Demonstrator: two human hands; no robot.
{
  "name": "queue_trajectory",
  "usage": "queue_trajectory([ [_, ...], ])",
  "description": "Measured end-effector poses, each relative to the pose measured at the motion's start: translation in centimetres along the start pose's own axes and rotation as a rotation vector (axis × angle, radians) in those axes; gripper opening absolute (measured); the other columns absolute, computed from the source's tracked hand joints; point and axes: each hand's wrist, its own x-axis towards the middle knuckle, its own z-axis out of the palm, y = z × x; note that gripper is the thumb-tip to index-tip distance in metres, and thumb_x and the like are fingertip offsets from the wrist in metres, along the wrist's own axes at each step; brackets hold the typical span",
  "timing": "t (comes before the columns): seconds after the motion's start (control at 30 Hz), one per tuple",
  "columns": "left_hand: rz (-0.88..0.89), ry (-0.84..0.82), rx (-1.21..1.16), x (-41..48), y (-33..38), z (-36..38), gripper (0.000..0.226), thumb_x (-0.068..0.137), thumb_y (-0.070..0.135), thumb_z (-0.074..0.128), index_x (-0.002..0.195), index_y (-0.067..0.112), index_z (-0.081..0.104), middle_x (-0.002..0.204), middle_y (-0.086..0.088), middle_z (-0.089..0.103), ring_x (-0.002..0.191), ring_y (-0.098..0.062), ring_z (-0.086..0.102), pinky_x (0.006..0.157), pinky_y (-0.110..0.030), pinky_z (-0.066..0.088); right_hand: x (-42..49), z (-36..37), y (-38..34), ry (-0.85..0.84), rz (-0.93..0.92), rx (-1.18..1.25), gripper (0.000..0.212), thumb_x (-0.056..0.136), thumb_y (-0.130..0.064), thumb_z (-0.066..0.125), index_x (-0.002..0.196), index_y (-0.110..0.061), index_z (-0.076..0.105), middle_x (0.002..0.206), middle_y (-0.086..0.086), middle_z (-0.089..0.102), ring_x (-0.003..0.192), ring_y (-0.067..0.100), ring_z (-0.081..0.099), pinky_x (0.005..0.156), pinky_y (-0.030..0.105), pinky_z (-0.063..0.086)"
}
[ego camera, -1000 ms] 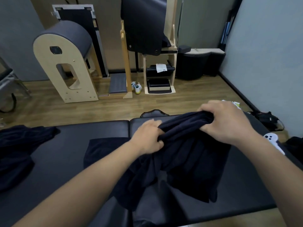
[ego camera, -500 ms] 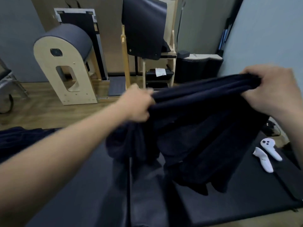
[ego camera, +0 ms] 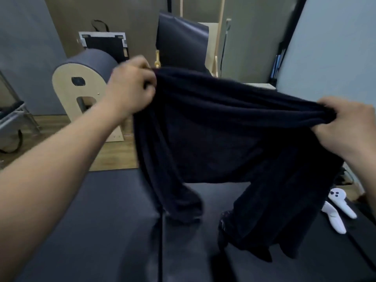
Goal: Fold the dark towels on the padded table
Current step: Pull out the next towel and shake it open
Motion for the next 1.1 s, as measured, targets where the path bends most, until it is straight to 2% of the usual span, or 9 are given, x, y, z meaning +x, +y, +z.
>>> queue_trajectory([
  [0.07, 0.006, -0.029, -0.149, -0.9, 0.5, 0.5, 0.018, 0.074, 0.014, 0.053, 0.091, 0.019, 0.059, 0.099, -0.006, 0.053, 0.089, -0.033, 0.055, 0.077, -0.039, 0.048, 0.4, 0.5, 2.4, -0.021, 0.075, -0.009, 0.023, 0.070, -0.020, 0.062, 0.090, -0.030, 0.054, 0.072, 0.009, 0.061, 0.072, 0.038, 0.058, 0.064, 0.046, 0.053],
  [0.2, 0.054, -0.685, -0.108, -9.9, 1.9, 4.7, 0.050, 0.078, 0.011, 0.063, 0.115, 0.030, 0.037, 0.112, 0.000, 0.053, 0.095, -0.027, 0.059, 0.078, -0.038, 0.049, -0.7, 1.7, 6.0, -0.127, 0.081, -0.054, 0.031, 0.067, -0.029, 0.054, 0.089, -0.050, 0.063, 0.081, 0.006, 0.067, 0.084, 0.039, 0.065, 0.076, 0.050, 0.055],
  [0.37, -0.230, -0.592, 0.013, -11.7, -4.1, 4.3, 0.048, 0.076, 0.011, 0.068, 0.121, 0.023, 0.056, 0.110, -0.006, 0.065, 0.101, -0.031, 0.059, 0.081, -0.042, 0.052, -3.1, 1.7, 2.5, -0.321, 0.225, -0.090, 0.022, 0.069, -0.017, 0.071, 0.081, -0.034, 0.066, 0.092, 0.014, 0.071, 0.092, 0.038, 0.064, 0.083, 0.045, 0.054],
  [0.5, -0.271, -0.908, 0.155, -17.3, -4.1, 7.3, 0.030, 0.074, 0.034, 0.057, 0.101, 0.022, 0.062, 0.104, -0.003, 0.063, 0.097, -0.031, 0.062, 0.073, -0.037, 0.053, -3.9, 4.0, 4.1, -0.399, 0.271, -0.130, 0.024, 0.064, -0.023, 0.070, 0.076, -0.041, 0.058, 0.088, 0.013, 0.070, 0.086, 0.039, 0.064, 0.079, 0.046, 0.056],
  [0.57, -0.311, -0.844, 0.123, -18.3, -3.7, 8.1, 0.027, 0.078, 0.029, 0.057, 0.104, 0.025, 0.063, 0.107, -0.003, 0.057, 0.099, -0.032, 0.060, 0.071, -0.036, 0.050, -4.5, 5.0, 4.7, -0.439, 0.256, -0.163, 0.033, 0.065, -0.016, 0.073, 0.078, -0.040, 0.055, 0.093, 0.015, 0.071, 0.087, 0.040, 0.065, 0.079, 0.048, 0.056],
  [0.77, -0.673, 0.012, -0.456, -13.2, -2.6, 5.4, 0.035, 0.070, -0.003, 0.039, 0.091, 0.016, 0.059, 0.095, -0.008, 0.061, 0.092, -0.022, 0.054, 0.076, -0.027, 0.039, -5.1, 6.4, 3.0, -0.798, 0.177, -0.256, 0.048, 0.061, -0.039, 0.085, 0.105, -0.031, 0.066, 0.111, 0.007, 0.070, 0.102, 0.033, 0.062, 0.082, 0.038, 0.049],
  [0.9, -0.460, -0.261, -0.497, -14.4, 0.0, 6.0, 0.035, 0.072, 0.000, 0.046, 0.099, 0.017, 0.061, 0.093, -0.003, 0.065, 0.091, -0.022, 0.059, 0.083, -0.028, 0.045, -4.2, 7.5, 1.6, -0.816, 0.169, -0.248, 0.092, 0.058, -0.044, 0.091, 0.138, -0.024, 0.049, 0.138, 0.008, 0.057, 0.126, 0.034, 0.051, 0.096, 0.039, 0.041],
  [1.0, -0.320, -0.513, -0.237, -19.7, -0.3, 8.2, 0.039, 0.070, 0.012, 0.054, 0.104, 0.023, 0.070, 0.103, -0.005, 0.067, 0.104, -0.031, 0.061, 0.091, -0.042, 0.046, -3.7, 8.5, 1.4, -0.754, 0.218, -0.298, 0.073, 0.065, -0.044, 0.088, 0.125, -0.014, 0.059, 0.120, 0.017, 0.063, 0.112, 0.037, 0.055, 0.082, 0.039, 0.045],
  [1.1, -0.659, -0.498, -0.096, -25.5, 0.5, 9.5, 0.040, 0.078, 0.009, 0.061, 0.110, 0.031, 0.071, 0.104, -0.005, 0.050, 0.106, -0.033, 0.050, 0.092, -0.044, 0.044, -4.3, 9.1, 0.8, -0.768, 0.235, -0.339, 0.048, 0.070, -0.047, 0.085, 0.094, -0.012, 0.062, 0.093, 0.014, 0.062, 0.089, 0.034, 0.054, 0.071, 0.037, 0.046],
])
